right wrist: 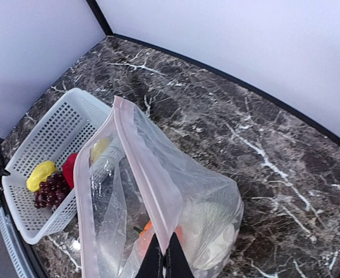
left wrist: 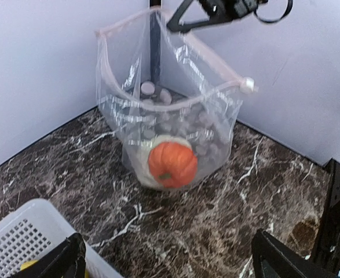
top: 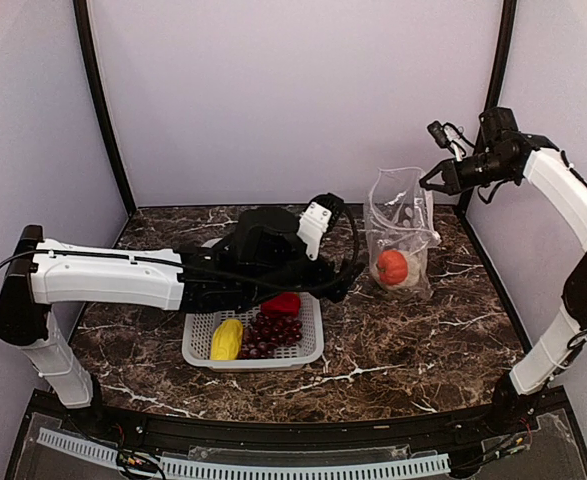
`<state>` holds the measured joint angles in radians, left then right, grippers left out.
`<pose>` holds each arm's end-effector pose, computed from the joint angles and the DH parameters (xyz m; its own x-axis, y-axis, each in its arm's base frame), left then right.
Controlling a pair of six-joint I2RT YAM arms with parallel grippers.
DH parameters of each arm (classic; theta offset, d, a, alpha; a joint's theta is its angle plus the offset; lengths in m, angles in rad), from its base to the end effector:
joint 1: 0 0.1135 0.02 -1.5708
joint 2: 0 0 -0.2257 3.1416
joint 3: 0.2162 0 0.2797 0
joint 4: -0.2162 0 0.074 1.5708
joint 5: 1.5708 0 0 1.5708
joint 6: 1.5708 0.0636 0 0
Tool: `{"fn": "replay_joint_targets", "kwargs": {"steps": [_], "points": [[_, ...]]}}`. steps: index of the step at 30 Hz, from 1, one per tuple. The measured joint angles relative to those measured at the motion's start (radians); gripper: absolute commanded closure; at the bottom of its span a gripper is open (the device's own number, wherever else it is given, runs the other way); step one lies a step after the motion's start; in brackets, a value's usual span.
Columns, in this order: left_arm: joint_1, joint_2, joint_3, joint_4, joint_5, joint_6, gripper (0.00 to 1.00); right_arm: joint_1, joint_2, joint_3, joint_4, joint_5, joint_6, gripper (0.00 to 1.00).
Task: Place the food in the zip-top bag and seal the zipper
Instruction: Place the fake fruit in the zipper food storage bag, then pick up the fake fruit from the bin.
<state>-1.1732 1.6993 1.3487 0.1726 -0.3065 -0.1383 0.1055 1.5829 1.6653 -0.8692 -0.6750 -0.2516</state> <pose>0.1953 -0.4154 0.2760 -0.1732 0.0731 -0.9822 0.7473 0.6593 -0.0828 0.3711 0.0793 0.3339 -0.5523 -0.2539 -0.7940 -0.6799 0.6884 0.2528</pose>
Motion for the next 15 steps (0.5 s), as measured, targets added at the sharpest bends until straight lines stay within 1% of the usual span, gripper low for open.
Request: {"fn": "replay_joint_targets", "kwargs": {"steps": [3,6,9,12,15], "points": [[0.001,-0.028,-0.095,-0.018,-0.034,-0.012,0.01,-0.003,-0.001,0.032,0.029,0.026,0.0,1.0],[0.007,-0.068,-0.157,-0.064,-0.084,-0.066,0.01,0.012,-0.011,0.033,0.052,0.026,0.0,1.0],[0.021,-0.128,-0.193,-0.123,-0.112,-0.134,0.01,0.043,-0.033,-0.016,0.089,0.016,-0.004,1.0],[0.032,-0.179,-0.223,-0.163,-0.154,-0.18,0.01,0.067,-0.048,-0.103,0.119,-0.029,-0.013,1.0],[0.042,-0.234,-0.291,-0.171,-0.186,-0.198,0.01,0.079,-0.04,-0.171,0.129,-0.096,-0.025,1.0]]}}
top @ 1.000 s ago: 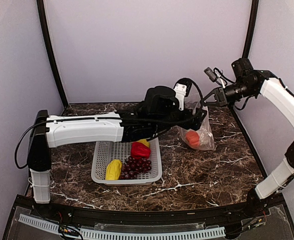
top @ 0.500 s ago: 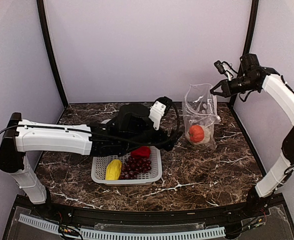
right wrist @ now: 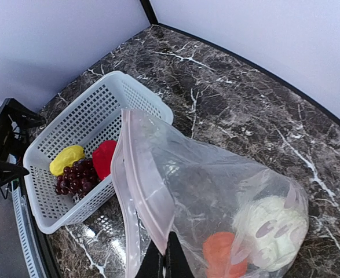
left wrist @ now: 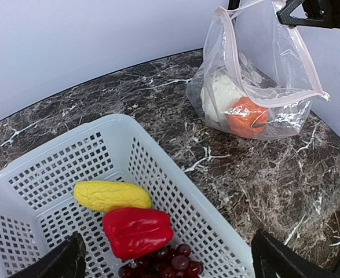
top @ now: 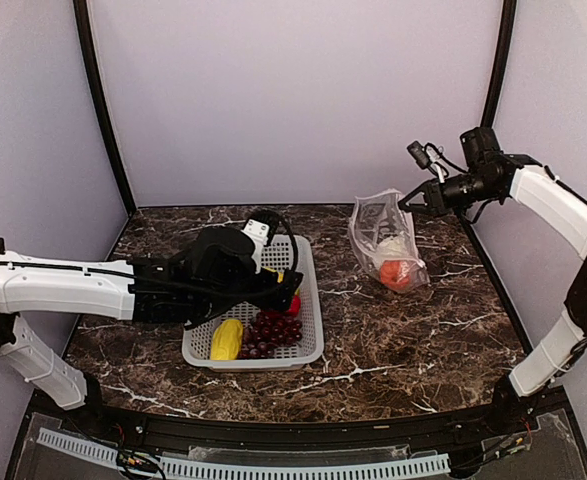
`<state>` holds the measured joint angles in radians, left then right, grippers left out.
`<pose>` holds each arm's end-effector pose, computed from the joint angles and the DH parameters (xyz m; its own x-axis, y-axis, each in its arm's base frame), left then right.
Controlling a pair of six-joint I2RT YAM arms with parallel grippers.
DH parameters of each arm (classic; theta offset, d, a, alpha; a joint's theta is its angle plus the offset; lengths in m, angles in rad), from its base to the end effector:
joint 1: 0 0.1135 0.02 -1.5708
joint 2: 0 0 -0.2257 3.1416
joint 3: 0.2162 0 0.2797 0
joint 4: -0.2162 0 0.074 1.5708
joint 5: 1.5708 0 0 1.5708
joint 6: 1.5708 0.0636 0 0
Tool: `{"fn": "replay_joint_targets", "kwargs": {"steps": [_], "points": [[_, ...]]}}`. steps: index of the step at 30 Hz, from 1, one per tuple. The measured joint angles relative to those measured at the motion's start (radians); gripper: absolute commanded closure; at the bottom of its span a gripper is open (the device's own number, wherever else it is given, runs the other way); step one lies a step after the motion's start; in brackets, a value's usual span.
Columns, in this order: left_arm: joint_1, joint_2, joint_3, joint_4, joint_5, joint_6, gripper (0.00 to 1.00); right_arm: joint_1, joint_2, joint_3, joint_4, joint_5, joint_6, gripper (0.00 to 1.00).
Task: Place the food in the zip-top bag and seal the zipper
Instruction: Pick up the fake fruit from the bin.
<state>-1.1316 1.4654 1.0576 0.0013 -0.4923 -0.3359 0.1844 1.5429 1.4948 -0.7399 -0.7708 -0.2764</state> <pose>0.1932 -0.3405 0.2333 -0.3608 0.0848 -0.9288 0.5233 0.8427 -0.1263 0.3594 0.1121 0.3011 -0.5028 -0.2929 -0.8133 -0.7814 0.5563 0.2827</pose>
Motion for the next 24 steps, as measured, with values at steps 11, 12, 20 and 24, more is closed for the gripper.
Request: {"fn": "replay_joint_targets", "kwargs": {"steps": [11,12,20,24], "points": [[0.008,-0.073,-0.032,-0.203,-0.174,-0.08,0.01,0.008,-0.045,-0.096,0.02,-0.115,-0.094,1.0],[0.01,-0.073,-0.029,-0.221,-0.178,-0.077,0.01,0.009,-0.054,-0.107,0.019,-0.115,-0.107,1.0],[0.019,-0.008,0.109,-0.494,-0.15,-0.084,0.04,0.011,-0.111,-0.173,0.028,-0.087,-0.164,1.0],[0.019,0.037,0.175,-0.62,-0.126,-0.103,0.04,0.01,-0.165,-0.223,0.072,-0.074,-0.175,1.0]]}}
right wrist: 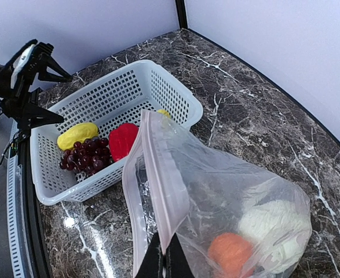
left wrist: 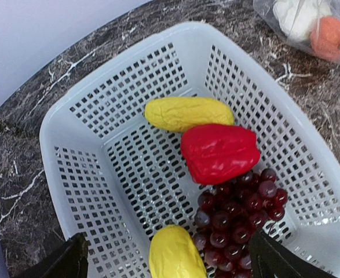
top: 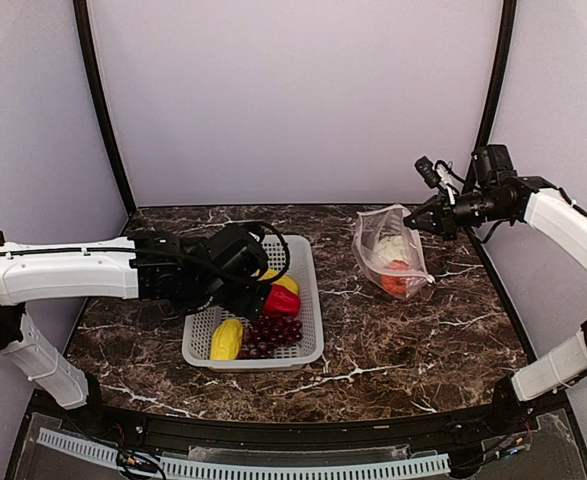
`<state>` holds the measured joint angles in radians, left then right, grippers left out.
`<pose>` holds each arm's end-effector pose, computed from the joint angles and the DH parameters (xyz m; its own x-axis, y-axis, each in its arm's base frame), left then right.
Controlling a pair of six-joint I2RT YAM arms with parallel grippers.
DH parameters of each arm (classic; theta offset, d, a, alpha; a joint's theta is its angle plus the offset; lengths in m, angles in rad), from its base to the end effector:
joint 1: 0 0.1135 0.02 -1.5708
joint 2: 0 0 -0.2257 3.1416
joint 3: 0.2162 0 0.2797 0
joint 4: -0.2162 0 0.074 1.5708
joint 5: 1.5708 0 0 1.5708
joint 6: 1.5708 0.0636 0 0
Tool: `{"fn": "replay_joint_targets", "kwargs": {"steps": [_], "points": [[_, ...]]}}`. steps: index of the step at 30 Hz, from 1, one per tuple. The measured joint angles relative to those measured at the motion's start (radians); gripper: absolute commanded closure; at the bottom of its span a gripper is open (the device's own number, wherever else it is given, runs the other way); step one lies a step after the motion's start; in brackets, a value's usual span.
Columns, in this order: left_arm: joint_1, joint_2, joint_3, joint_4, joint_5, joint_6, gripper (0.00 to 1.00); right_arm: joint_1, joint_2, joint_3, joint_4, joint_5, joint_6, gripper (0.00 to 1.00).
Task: Place the food in the zip-top bag and seal the zipper
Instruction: Pick up the fake fruit from the bin.
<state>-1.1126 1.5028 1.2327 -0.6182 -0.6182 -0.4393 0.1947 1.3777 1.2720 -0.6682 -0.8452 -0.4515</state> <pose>0.1938 -0.3095 0.2260 -0.5527 0.3371 -0.7621 0.3692 0.9189 0.1388 0.3222 0.1120 0.2846 -0.3320 -0.3606 -0.8717 -0.8870 0.4337 0.1584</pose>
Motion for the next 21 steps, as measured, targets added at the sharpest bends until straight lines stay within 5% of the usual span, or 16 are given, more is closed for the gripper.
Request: {"fn": "replay_joint_targets", "kwargs": {"steps": [9,21], "points": [[0.029,0.063,0.005,-0.167,0.126,-0.055,0.23,0.0,-0.021,-0.031,0.019,-0.023,-0.003,1.0],[0.134,0.22,0.076,-0.34,0.344,-0.175,0.25,0.0,-0.029,-0.061,0.047,-0.03,-0.005,1.0]]}}
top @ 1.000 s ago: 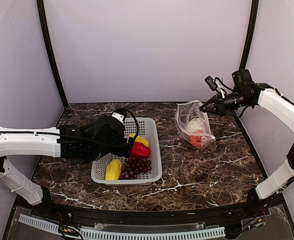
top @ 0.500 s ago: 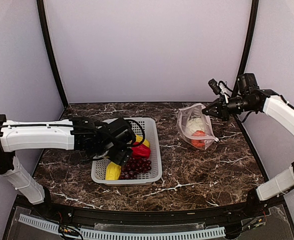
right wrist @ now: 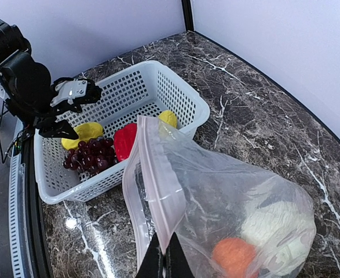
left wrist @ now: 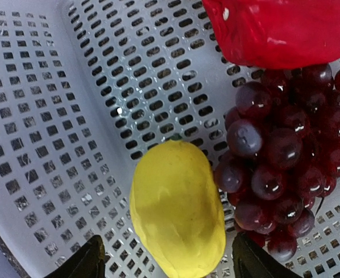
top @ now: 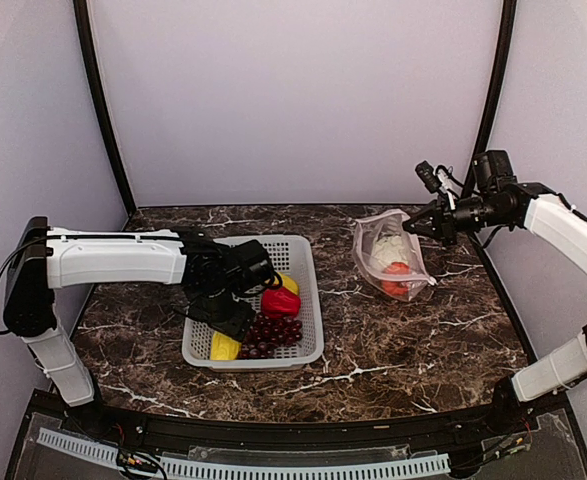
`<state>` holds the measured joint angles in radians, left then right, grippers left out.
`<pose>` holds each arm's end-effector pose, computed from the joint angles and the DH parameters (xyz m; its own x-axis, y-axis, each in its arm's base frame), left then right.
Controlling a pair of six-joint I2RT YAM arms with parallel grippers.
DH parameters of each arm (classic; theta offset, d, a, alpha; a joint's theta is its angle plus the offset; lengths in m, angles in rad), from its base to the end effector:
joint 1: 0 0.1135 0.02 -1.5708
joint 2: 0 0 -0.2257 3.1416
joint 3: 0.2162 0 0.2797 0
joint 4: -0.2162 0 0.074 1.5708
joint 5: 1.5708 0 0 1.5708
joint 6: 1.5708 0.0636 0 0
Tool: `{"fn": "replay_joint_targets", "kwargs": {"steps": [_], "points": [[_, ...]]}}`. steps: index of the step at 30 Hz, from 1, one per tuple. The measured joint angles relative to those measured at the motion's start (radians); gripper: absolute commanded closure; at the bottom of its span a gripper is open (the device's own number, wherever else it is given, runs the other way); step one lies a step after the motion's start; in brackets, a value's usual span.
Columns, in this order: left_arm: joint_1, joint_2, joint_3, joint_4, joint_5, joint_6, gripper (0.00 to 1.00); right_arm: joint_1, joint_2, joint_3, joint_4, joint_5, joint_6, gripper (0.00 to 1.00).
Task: Place the food in the zip-top bag and seal the zipper
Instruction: Pick up the fake fruit from the bin.
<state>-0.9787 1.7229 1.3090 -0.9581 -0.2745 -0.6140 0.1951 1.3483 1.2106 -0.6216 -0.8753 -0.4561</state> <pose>0.2125 -0.2851 0.1491 -0.8901 0.3298 -0.3145 0.3132 0.9440 0.1034 0.3165 0.1123 0.2766 -0.3110 -0.3491 -0.8840 -0.8994 0.4087 0.1550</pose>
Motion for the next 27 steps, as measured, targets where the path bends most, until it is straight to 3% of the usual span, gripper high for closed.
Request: {"fn": "replay_joint_targets", "kwargs": {"steps": [6,18,24,27], "points": [[0.0,-0.003,0.0,-0.009,0.072,-0.045,0.19,0.0,-0.005,-0.017,0.012,-0.004,0.0,1.0],[0.0,0.045,0.0,-0.01,0.09,-0.067,0.3,0.003,-0.031,-0.04,0.028,-0.004,-0.003,1.0],[0.0,0.076,-0.006,-0.013,0.053,-0.071,0.3,0.004,-0.031,-0.04,0.032,-0.004,-0.004,1.0],[0.0,0.078,-0.016,-0.004,0.047,-0.071,0.25,0.004,-0.031,-0.041,0.035,-0.004,-0.004,1.0]]}}
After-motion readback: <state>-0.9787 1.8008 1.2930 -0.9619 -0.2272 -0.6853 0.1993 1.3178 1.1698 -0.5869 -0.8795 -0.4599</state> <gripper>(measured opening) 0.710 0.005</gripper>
